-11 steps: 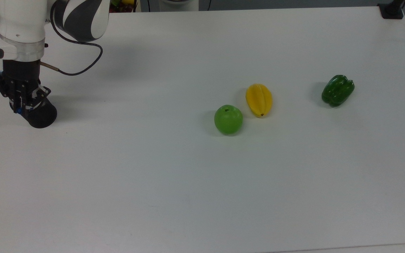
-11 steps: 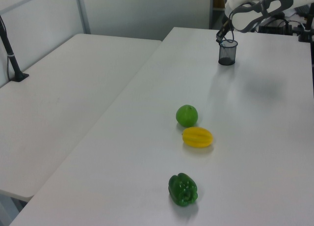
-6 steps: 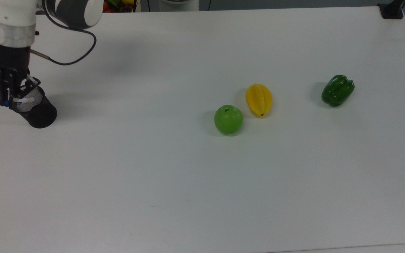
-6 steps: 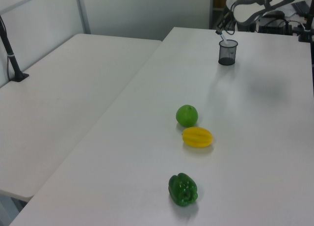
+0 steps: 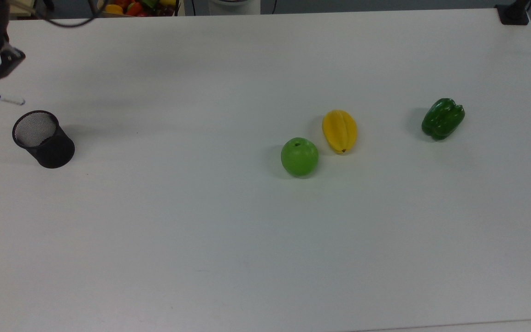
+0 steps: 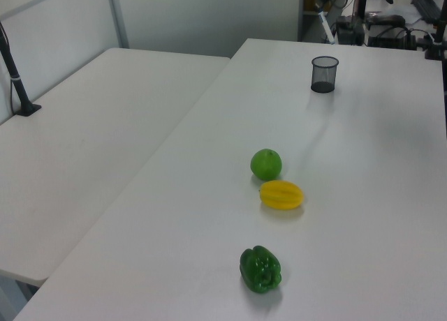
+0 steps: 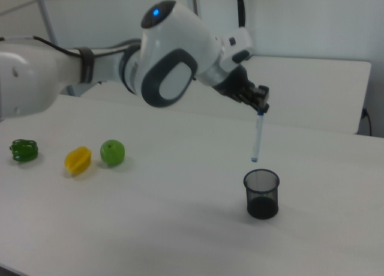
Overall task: Take marker pen
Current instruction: 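Lift the marker up out of the pen cup, then carry the marker toward the green apple and lower it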
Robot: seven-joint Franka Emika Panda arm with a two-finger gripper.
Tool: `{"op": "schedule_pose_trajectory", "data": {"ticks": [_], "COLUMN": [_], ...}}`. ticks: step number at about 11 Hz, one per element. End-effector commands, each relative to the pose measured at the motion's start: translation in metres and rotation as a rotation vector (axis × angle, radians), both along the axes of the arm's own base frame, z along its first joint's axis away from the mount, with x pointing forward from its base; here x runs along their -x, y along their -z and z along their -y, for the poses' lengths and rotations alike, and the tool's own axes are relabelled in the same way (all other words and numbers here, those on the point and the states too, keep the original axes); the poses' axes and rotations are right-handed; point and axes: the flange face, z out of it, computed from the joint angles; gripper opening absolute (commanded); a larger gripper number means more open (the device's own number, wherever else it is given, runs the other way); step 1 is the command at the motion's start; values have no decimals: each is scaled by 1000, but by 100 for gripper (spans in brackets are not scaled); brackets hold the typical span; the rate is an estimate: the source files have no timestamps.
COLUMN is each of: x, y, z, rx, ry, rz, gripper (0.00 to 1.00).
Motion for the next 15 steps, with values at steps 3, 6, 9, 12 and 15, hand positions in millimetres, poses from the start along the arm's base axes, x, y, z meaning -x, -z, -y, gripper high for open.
{"op": "schedule_pose_trajectory", "data": {"ticks": [3,6,9,12,15], "x": [38,60,59,52,44], "y": [-73,-85,-71,-38,34], "z": [-69,-128,-195,-245,-289], "rx": [-198,-328,-451,-496,-433], "ry": [-105,-137,-19,59,4], "rz": [-78,-247,-369,-439,-573], "gripper": [0,0,0,0,0]}}
